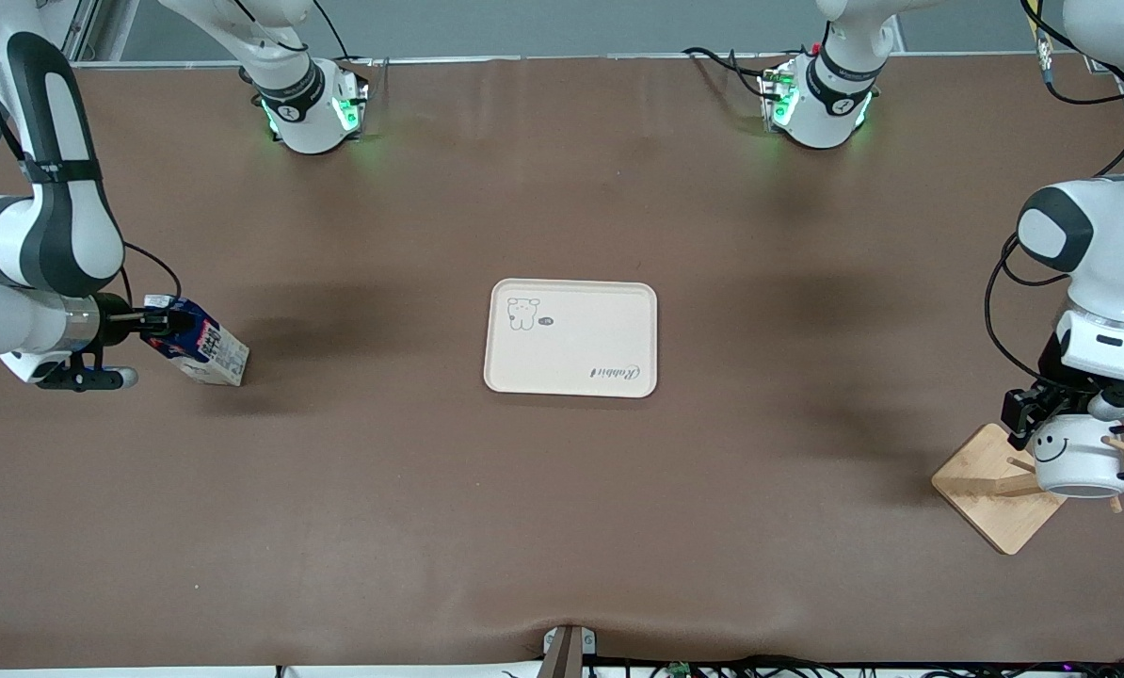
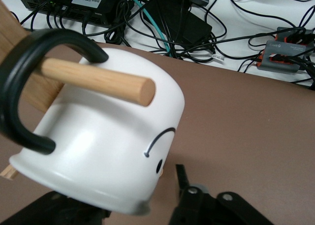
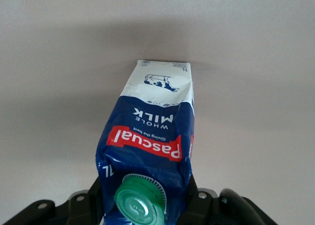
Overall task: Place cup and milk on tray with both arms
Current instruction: 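Lift the milk carton with the right gripper and carry it toward the tray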
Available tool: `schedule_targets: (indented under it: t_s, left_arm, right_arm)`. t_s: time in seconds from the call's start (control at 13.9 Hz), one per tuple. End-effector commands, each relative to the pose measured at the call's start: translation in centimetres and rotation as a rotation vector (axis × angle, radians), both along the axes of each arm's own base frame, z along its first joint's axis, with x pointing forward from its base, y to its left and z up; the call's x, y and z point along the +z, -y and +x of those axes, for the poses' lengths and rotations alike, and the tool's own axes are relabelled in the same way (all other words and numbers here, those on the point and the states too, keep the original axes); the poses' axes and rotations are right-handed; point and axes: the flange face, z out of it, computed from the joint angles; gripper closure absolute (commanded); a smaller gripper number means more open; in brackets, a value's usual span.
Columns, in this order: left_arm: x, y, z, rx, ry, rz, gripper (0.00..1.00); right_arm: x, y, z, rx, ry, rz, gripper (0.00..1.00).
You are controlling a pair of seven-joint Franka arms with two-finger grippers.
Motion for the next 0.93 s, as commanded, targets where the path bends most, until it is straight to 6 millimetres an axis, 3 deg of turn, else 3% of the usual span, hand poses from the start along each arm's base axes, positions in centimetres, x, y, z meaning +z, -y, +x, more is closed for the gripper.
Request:
schedule_targets:
  t_s: [0.0,0.22,0.43,0.65,0.86]
  left_arm:
    - [0.3,-0.1,-0.1,-0.012,0.009,0.013,0.59]
    - [0.4,0.2,-0.1,-0.015,0.011,0.012,0.65]
    - [0.4,0.4,-0.1,-0.017,0.01,0.011,0.73]
    - [0.4,0.7,-0.1,-0.02,0.01,0.01,0.79]
    - [0.4,1.0,-0.1,-0.025,0.008,0.01,0.89]
  right_arm:
    - [3.5,-0.6,0.6,0.004,-0.011,0.011,1.0]
    - [7.3,-4.3,2.0,0.004,-0.033,-0.006,1.0]
    - [10.8,-12.3,2.6,-0.012,-0.055,-0.047,1.0]
    - [11.8,-19.6,2.3,-0.068,-0.061,0.055,1.0]
    - [12.6,-28.0,2.1,-0.082,-0.055,0.05,1.0]
